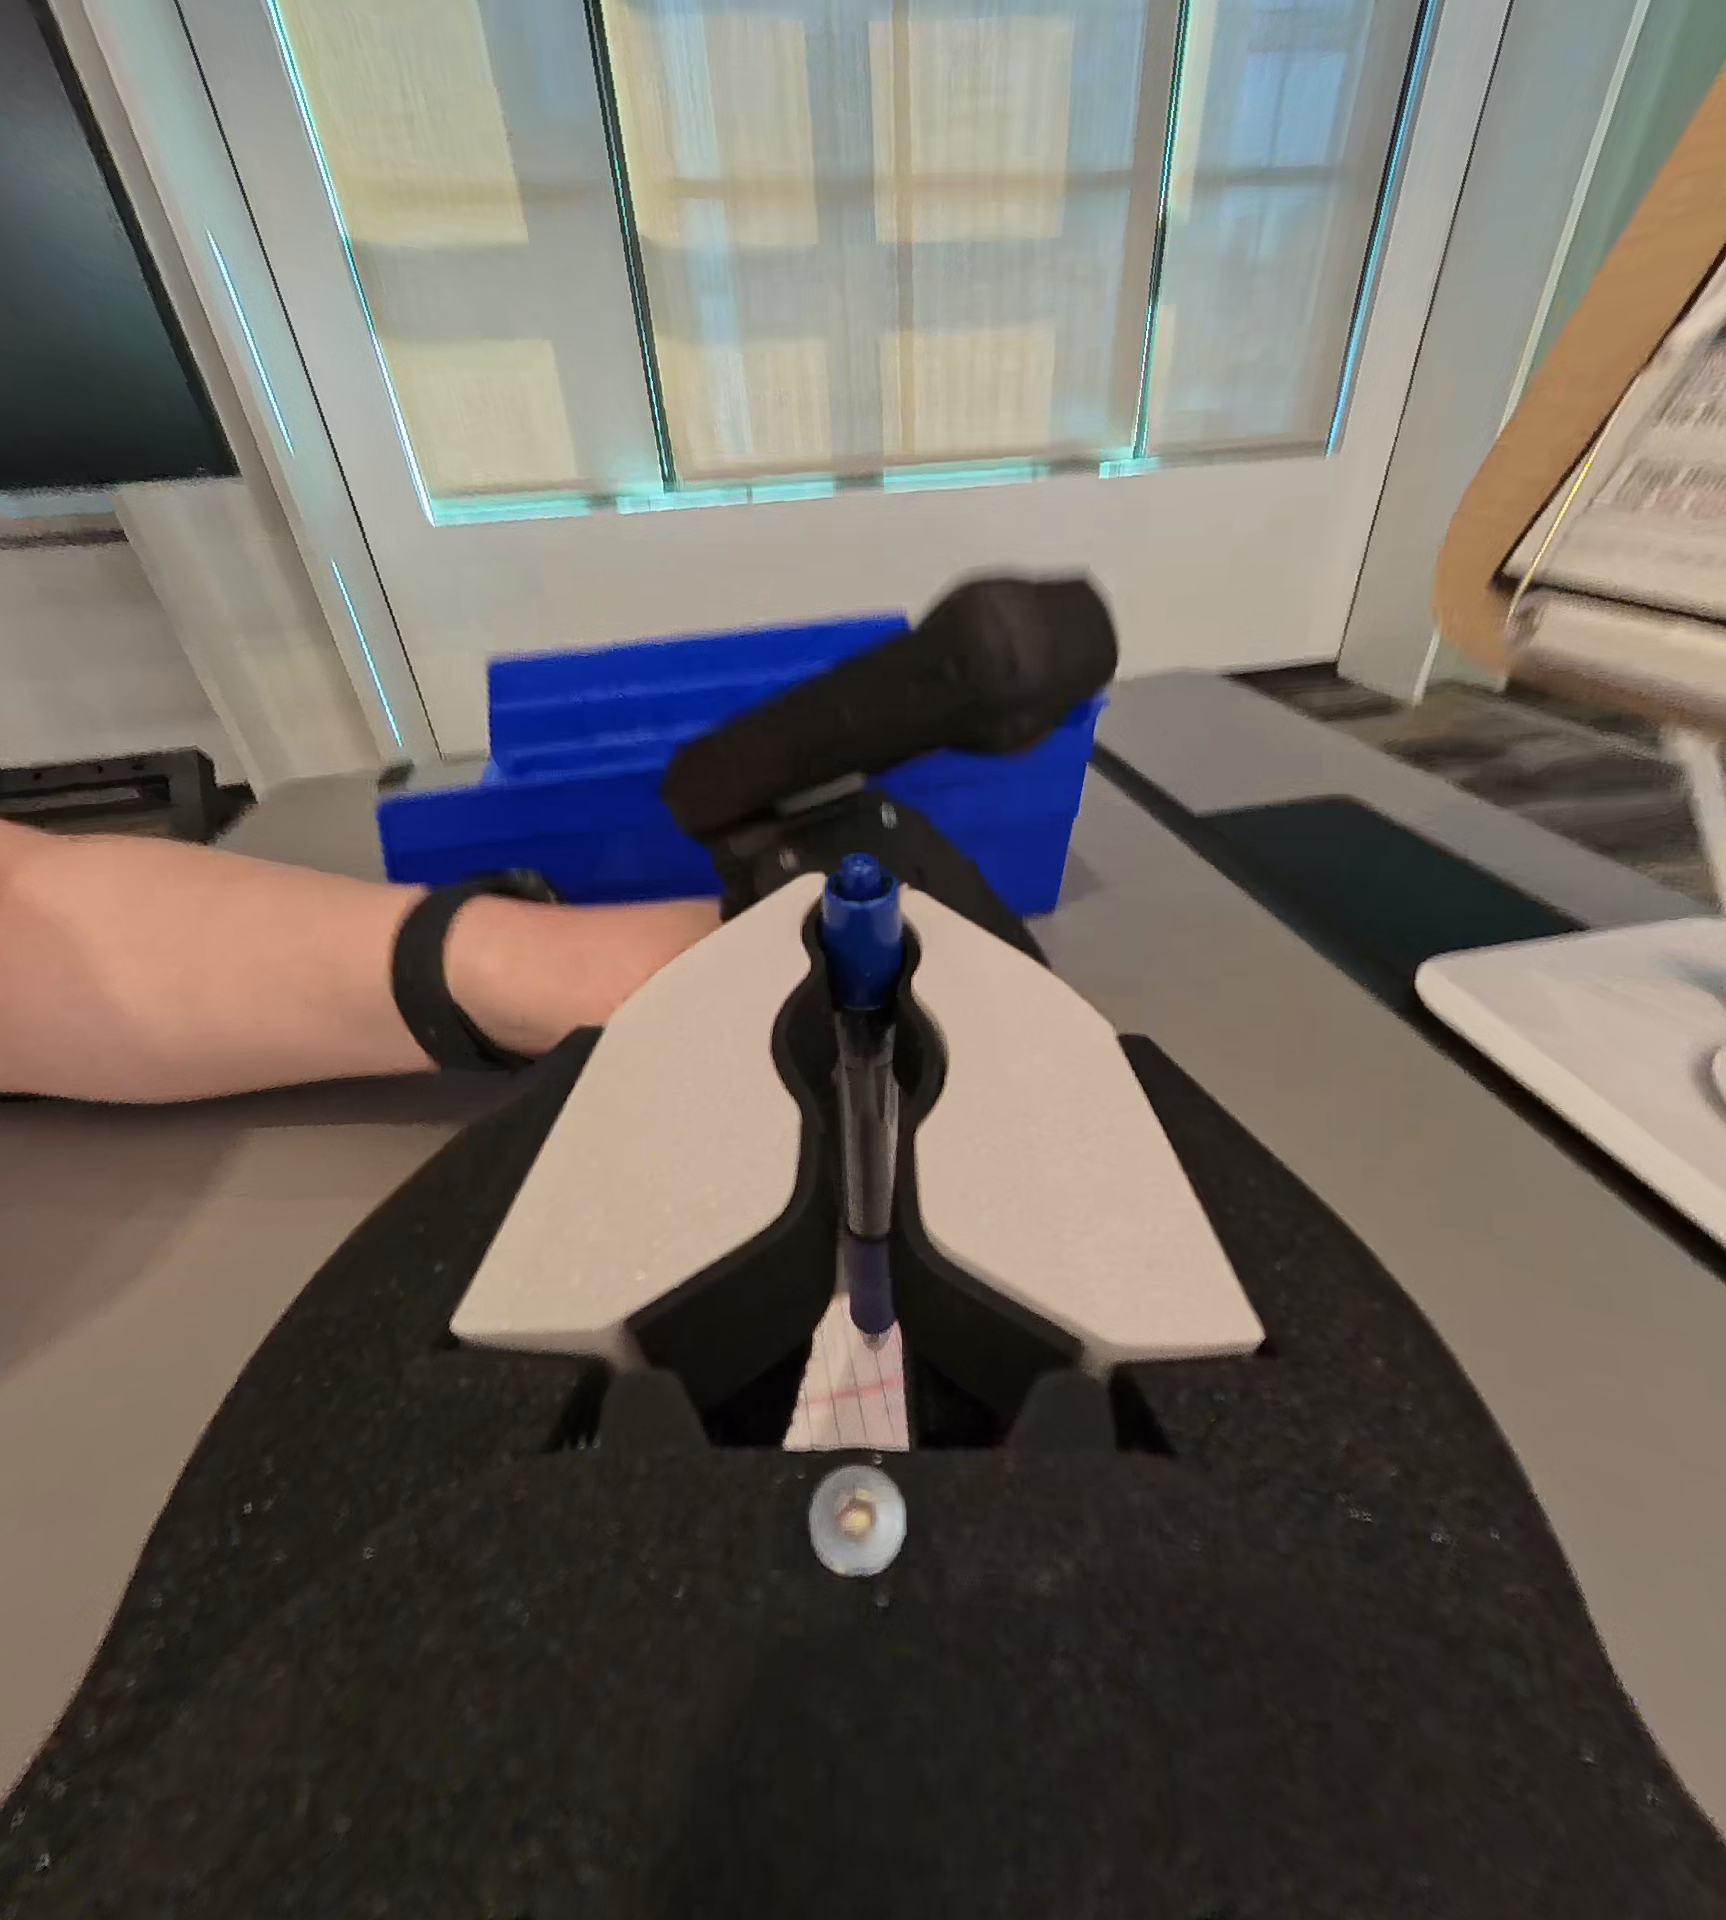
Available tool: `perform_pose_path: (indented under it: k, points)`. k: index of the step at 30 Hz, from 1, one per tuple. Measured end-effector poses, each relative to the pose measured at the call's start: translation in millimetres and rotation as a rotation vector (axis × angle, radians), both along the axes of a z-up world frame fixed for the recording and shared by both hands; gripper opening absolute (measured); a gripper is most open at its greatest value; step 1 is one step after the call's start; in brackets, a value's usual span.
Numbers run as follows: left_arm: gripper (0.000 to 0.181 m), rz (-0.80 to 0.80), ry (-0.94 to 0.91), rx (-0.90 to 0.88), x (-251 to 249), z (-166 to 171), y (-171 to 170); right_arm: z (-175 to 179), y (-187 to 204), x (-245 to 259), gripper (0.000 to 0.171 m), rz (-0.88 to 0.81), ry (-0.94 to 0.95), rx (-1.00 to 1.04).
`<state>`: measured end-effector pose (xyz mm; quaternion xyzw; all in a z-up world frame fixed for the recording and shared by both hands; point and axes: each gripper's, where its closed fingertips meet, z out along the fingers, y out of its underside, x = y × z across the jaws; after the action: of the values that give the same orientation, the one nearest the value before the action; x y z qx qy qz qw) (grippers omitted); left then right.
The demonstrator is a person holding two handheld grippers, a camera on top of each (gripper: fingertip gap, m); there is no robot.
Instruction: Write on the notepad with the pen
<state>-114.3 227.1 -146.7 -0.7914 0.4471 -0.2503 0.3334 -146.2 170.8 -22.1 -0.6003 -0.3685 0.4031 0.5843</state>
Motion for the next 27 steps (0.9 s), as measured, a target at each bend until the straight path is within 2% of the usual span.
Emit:
perform_pose_path:
  k: [2, 4, 14, 27]
  points:
    - [0.000, 0.000, -0.001, 0.000, 0.0, 0.0, 0.1, 21.7, -3.1, 5.8, 0.006, 0.001, 0.051, 0.023]
    - [0.000, 0.001, -0.001, 0.001, 0.1, 0.1, 0.1, 27.6, -1.9, 11.5, 0.006, -0.028, 0.013, 0.041]
    - [0.000, 0.005, 0.002, 0.006, 0.0, 0.1, 0.2, -3.5, 36.3, 20.6, 0.005, -0.122, 0.035, -0.077]
    - [0.000, 0.004, 0.000, 0.001, -0.1, 0.1, 0.2, -16.4, 40.7, 16.1, 0.006, -0.113, 0.008, -0.098]
